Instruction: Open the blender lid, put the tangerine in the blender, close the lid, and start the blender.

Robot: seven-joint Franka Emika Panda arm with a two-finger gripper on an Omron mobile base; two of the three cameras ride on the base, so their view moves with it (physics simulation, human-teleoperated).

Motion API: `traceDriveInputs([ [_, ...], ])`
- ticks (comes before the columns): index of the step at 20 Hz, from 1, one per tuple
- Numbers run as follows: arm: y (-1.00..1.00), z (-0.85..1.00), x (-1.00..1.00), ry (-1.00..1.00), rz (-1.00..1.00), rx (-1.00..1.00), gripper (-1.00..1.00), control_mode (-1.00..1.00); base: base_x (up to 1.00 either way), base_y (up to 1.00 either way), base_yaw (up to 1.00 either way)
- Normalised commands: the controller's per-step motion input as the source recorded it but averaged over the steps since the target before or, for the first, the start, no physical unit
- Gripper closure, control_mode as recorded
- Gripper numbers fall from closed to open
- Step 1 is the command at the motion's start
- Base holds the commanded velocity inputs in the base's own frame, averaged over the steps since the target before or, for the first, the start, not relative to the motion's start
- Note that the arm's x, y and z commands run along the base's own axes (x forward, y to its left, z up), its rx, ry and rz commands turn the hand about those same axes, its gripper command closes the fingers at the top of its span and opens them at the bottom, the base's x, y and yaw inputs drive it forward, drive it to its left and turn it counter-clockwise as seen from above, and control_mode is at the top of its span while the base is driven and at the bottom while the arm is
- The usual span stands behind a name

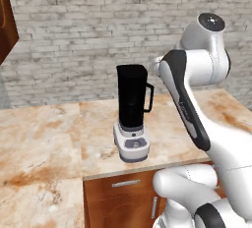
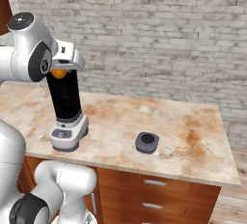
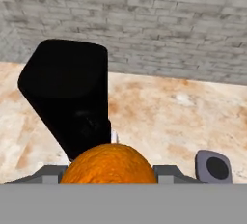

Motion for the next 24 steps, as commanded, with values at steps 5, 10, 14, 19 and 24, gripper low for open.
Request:
traceDriveInputs([
  [5,0.62,0.04,0.43,0.00,0.00,0.00,1.00,-1.00,0.00,0.00,0.00],
  [10,0.48,0.00,0.66,0.00,0.00,0.00,1.00,-1.00,0.00,0.00,0.00],
  [14,0.30,-0.05,0.67,0.00,0.00,0.00,1.00,-1.00,0.00,0.00,0.00],
  [19,0.12,-0.27,0.62,0.01,0.00,0.00,1.00,-1.00,0.00,0.00,0.00],
  [24,0.06,-0.20,0.47,0.00,0.00,0.00,1.00,-1.00,0.00,0.00,0.00],
])
